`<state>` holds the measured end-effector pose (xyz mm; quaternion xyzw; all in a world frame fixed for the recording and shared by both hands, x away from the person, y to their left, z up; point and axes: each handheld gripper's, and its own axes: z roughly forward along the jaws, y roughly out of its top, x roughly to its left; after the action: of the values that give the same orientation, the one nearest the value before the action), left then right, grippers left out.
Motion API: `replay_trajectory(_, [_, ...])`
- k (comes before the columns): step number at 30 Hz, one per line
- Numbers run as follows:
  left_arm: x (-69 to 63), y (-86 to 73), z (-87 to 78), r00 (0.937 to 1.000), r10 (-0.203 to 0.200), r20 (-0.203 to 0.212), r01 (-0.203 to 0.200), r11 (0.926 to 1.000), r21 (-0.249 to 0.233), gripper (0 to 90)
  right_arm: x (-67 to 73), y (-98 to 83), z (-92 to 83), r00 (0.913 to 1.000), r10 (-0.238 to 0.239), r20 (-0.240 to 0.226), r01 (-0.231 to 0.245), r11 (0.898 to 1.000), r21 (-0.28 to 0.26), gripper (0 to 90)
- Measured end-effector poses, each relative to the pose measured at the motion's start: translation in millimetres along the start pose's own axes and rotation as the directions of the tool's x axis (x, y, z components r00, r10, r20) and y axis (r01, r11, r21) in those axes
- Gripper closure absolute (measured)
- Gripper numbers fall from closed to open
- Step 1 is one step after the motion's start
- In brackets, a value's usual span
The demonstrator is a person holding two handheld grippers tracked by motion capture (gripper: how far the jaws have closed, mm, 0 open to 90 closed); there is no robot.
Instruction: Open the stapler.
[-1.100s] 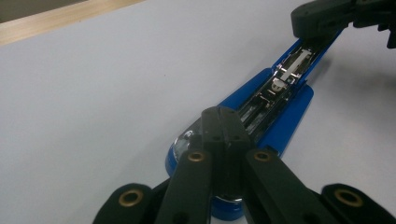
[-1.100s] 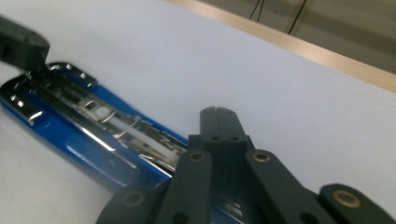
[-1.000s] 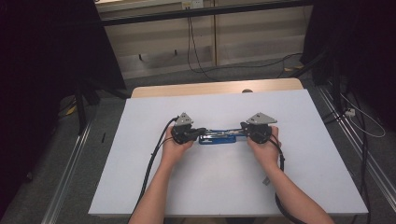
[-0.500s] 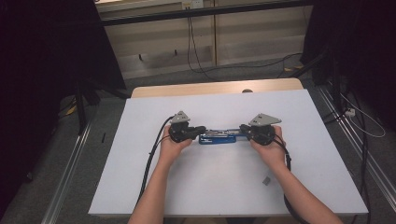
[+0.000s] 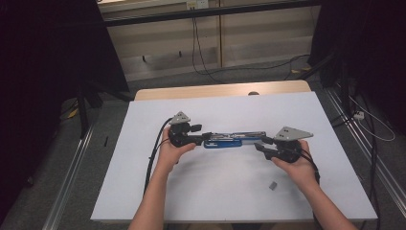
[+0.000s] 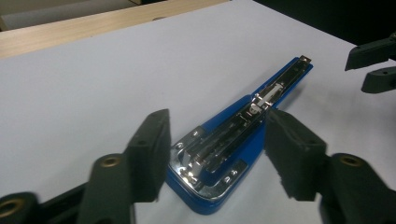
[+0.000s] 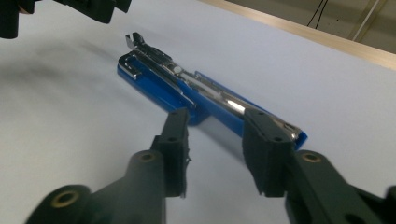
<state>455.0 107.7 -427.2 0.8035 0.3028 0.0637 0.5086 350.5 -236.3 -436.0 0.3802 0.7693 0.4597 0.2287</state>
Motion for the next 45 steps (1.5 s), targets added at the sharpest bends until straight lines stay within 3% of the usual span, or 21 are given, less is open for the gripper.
replay_trajectory(1, [-0.3, 0.3, -1.0, 0.9998, -0.021, 0.0, 0.021, 0.9998, 0.005, 30.5, -0.7, -2.0, -3.5, 1.0, 0.002, -0.006, -0.002, 1.0, 0.002, 54.6])
replay_trajectory(3, [-1.7, 0.4, -3.4, 0.9996, -0.025, -0.009, 0.025, 0.9996, 0.008, 22.8, -1.8, -6.2, -11.7, 0.9999, -0.004, -0.013, 0.004, 1.0, -0.006, 48.5])
replay_trajectory(6, [-4.4, -0.3, -8.3, 0.9999, -0.004, -0.016, 0.005, 0.9999, 0.009, 19.6, -4.1, -12.7, -22.6, 0.9994, 0.03, -0.016, -0.03, 1.0, 0.003, 36.6])
replay_trajectory(8, [-7.0, -0.1, -11.9, 0.999, 0.027, -0.036, -0.026, 0.9992, 0.029, 17.2, -5.6, -17.3, -29.7, 0.9992, 0.038, -0.011, -0.038, 0.999, -0.008, 32.9])
replay_trajectory(14, [-13.0, -1.2, -21.5, 0.9975, 0.045, -0.054, -0.042, 0.9977, 0.052, 12.7, -5.9, -30.4, -44.0, 0.999, 0.043, -0.014, -0.043, 0.999, 0.013, 22.2])
replay_trajectory(20, [-10.8, -4.9, -31.5, 0.9929, 0.055, -0.106, -0.049, 0.9971, 0.058, 11.1, -4.7, -41.3, -52.4, 0.9986, 0.049, -0.017, -0.048, 0.998, 0.041, 17.8])
replay_trajectory(24, [-9.6, -7.2, -36.1, 0.9927, 0.043, -0.113, -0.035, 0.997, 0.069, 10.4, -5.5, -43.8, -55.5, 0.9986, 0.046, -0.028, -0.044, 0.998, 0.051, 14.6])
replay_trajectory(37, [-6.7, -18.4, -45.4, 0.9888, 0.036, -0.145, -0.025, 0.9965, 0.08, 10.2, 0.9, -52.1, -61.7, 0.9979, -0.003, -0.064, 0.009, 0.996, 0.093, 9.5])
replay_trajectory(40, [-6.3, -20.1, -47.0, 0.9884, 0.036, -0.148, -0.024, 0.9964, 0.082, 10.3, 1.1, -51.8, -62.5, 0.9966, -0.041, -0.071, 0.049, 0.992, 0.117, 7.5])
replay_trajectory(45, [-5.6, -21.9, -51.2, 0.9883, 0.029, -0.15, -0.018, 0.997, 0.075, 10.3, -0.8, -54.3, -62.6, 0.995, -0.003, -0.099, 0.015, 0.993, 0.115, 7.4])
